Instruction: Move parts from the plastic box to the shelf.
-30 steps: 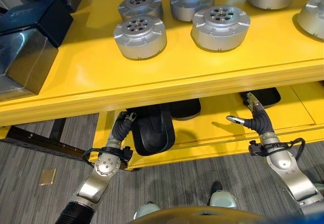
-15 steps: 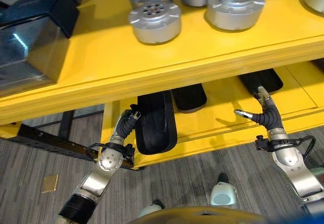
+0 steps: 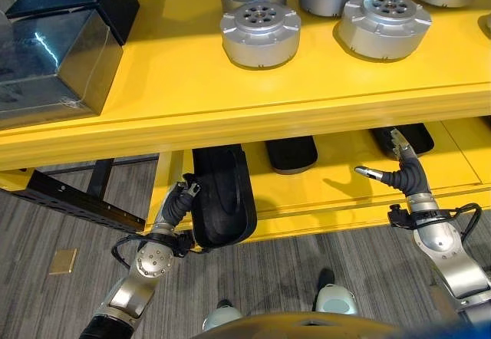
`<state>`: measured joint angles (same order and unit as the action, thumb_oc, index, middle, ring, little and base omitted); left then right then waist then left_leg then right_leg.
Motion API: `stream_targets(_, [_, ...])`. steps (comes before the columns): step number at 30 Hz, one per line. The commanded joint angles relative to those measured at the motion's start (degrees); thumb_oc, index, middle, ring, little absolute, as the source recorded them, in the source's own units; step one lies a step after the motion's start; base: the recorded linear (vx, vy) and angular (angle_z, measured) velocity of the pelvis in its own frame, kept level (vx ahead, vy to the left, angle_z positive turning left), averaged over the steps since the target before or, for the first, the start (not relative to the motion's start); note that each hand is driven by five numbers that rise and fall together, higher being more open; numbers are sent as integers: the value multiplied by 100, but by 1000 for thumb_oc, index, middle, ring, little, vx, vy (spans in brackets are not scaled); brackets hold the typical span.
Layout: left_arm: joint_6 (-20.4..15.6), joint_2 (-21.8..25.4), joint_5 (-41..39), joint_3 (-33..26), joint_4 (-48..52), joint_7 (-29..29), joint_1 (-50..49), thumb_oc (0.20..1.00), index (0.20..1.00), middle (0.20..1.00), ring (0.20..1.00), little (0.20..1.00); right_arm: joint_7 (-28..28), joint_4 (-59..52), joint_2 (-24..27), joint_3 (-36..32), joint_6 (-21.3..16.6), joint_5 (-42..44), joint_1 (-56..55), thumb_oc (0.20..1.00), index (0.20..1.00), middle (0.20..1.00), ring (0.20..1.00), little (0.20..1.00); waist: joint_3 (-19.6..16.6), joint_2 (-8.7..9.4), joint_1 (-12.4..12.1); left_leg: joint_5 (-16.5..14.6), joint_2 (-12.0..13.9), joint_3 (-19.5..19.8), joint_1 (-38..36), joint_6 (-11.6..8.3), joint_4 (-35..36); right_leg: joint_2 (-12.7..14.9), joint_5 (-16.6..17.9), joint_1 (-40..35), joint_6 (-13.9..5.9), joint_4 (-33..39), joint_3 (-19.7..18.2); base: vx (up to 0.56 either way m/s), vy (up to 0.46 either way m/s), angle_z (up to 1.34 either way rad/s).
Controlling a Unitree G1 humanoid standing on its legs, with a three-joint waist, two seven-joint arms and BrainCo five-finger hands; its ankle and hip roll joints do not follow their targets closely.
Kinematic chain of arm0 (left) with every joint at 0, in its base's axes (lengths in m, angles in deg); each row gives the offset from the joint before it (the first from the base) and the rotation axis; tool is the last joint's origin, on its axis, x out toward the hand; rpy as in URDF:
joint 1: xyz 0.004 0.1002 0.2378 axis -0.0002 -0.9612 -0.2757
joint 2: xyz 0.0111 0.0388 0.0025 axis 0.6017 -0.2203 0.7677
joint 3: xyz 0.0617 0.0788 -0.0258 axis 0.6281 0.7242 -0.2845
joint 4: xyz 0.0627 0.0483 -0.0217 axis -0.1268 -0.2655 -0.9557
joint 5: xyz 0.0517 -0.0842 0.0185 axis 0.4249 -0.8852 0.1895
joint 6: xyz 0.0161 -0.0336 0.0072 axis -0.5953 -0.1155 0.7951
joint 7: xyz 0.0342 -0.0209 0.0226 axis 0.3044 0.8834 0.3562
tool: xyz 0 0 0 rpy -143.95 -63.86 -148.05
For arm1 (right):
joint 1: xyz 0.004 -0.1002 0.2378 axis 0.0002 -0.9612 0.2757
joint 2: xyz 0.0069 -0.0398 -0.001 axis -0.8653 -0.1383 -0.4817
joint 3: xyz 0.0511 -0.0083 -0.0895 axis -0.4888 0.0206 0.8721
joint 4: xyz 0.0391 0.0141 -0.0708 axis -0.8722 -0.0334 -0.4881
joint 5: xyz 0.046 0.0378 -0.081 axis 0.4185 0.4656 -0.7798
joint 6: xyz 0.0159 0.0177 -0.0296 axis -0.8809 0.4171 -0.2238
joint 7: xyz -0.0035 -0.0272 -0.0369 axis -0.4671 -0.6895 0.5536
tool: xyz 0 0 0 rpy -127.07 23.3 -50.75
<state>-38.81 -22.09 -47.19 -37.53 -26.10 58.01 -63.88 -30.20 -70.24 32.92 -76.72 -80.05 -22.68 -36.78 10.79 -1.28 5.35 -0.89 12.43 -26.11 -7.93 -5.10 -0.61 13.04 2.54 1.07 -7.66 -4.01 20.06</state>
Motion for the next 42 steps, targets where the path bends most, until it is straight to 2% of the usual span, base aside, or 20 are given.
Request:
stream_targets(1, [-295,339,345,-459,587,-236,98,200,200,200,200,200,-17,-347,120,-174,-503,27,134,1000,1000,1000,1000,1000,8,197,44,-75,78,130,251,13,-372,-90,-678,-415,-2,-333,-162,23,32,0])
stream_targets(4, [-206,437,860,-395,442,-654,479,200,200,200,200,200,-51,-397,190,-217,-599,87,311,1000,1000,1000,1000,1000,98,212,83,-125,51,80,402,36,-508,-133,-748,-255,6,-501,-167,-20,35,0])
stream_targets(6, [166,513,1348,-359,288,-1043,1086,200,200,200,200,200,6,-368,245,-216,-477,-22,646,1000,1000,1000,1000,1000,251,194,111,-156,58,70,675,48,-704,-161,-829,31,27,-724,-216,-82,63,-1])
stream_targets(9, [166,513,1348,-357,286,-1044,1090,200,200,200,200,200,7,-366,245,-217,-477,-22,648,1000,1000,1000,1000,1000,251,193,110,-158,59,70,678,49,-707,-161,-830,35,27,-727,-216,-34,26,1])
stream_targets(11, [634,771,1592,-273,-43,-1343,1887,200,200,200,200,200,214,-324,407,-255,-516,17,1084,1000,1000,1000,1000,1000,569,152,240,-101,44,79,994,22,-790,-196,-893,390,20,-887,-338,-249,143,-4])
stream_targets(12, [708,809,1583,-218,-152,-1420,2082,200,200,200,200,200,267,-304,428,-303,-531,31,1177,1000,1000,1000,1000,1000,643,141,252,-101,42,77,1074,23,-821,-189,-909,482,21,-939,-364,-232,142,-4])
stream_targets(17, [837,852,1470,-239,-197,-1520,2318,200,200,200,200,200,177,-394,438,-542,-542,89,1188,1000,1000,1000,1000,1000,826,138,327,-145,5,30,1225,62,-921,-163,-929,618,6,-1003,-436,-66,70,-6])
stream_targets(27, [922,736,1436,-518,-7,-1499,1991,200,200,200,200,200,40,-370,281,-915,-711,240,961,1000,1000,1000,1000,1000,1023,196,313,-328,54,-46,1506,123,-1440,-113,-1009,706,38,-1254,-398,-69,21,0])
stream_targets(32, [1027,806,1384,-575,63,-1513,2034,200,200,200,200,200,112,-324,330,-1022,-686,364,1161,1000,1000,1000,1000,1000,1225,225,247,-445,213,-107,1890,112,-2017,-68,-1148,960,95,-1672,-296,-194,9,-3])
stream_targets(34, [1125,816,1290,-591,69,-1648,2081,200,200,200,200,200,134,-209,316,-1084,-796,511,1324,1000,1000,1000,1000,1000,1416,234,186,-531,385,-123,2280,131,-2600,2,-1302,1274,157,-2203,-247,-304,23,-7])
stream_targets(36, [1188,810,1294,-585,37,-1747,2150,200,200,200,200,200,108,-190,303,-1105,-794,459,1421,1000,1000,1000,1000,1000,1500,241,172,-554,519,-158,2452,124,-2830,58,-1389,1446,194,-2465,-203,-206,25,-3])
stream_targets(42, [1370,933,1365,-632,-287,-2099,2273,200,200,200,200,200,59,-113,412,-1117,-799,438,1622,1000,1000,1000,1000,1000,1608,268,128,-602,747,-184,2830,117,-3429,158,-1579,1799,277,-3080,-158,-110,32,-1])
